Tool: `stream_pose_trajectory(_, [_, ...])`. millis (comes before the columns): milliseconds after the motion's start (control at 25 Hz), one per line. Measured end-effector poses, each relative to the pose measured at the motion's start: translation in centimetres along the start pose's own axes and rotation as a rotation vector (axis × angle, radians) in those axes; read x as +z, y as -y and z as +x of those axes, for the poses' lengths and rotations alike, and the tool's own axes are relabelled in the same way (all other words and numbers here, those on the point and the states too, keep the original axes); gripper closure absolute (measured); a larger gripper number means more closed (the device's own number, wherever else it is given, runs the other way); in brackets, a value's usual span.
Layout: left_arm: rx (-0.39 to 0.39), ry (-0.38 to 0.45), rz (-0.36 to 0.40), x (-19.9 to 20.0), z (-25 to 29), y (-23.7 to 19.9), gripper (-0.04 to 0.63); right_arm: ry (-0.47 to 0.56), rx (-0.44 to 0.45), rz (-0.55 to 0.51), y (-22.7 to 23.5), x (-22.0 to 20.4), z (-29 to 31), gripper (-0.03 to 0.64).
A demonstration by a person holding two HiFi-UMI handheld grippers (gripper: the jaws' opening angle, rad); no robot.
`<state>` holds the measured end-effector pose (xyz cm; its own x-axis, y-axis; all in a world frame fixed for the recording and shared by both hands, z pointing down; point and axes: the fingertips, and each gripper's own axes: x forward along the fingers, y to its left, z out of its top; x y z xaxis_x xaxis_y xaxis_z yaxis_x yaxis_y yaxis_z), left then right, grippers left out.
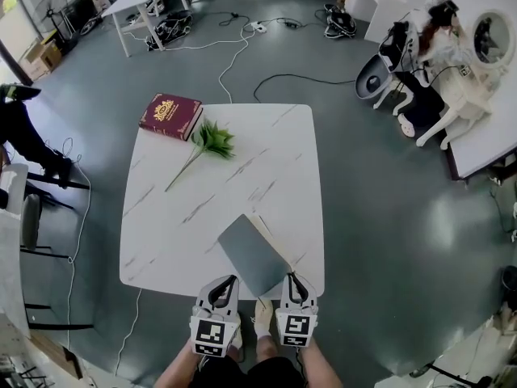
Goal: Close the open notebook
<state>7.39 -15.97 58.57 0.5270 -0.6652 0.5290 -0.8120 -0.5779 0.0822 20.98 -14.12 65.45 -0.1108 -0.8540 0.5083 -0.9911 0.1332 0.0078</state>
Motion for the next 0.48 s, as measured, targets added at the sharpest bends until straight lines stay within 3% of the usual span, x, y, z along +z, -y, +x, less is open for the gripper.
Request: stream_pose_trajectory(480, [0.018,-0.043,-0.033,-1.7,3.6,0.9,0.571,-0.085,0.046,0.008,1.6,-3.6,3.1,0.575])
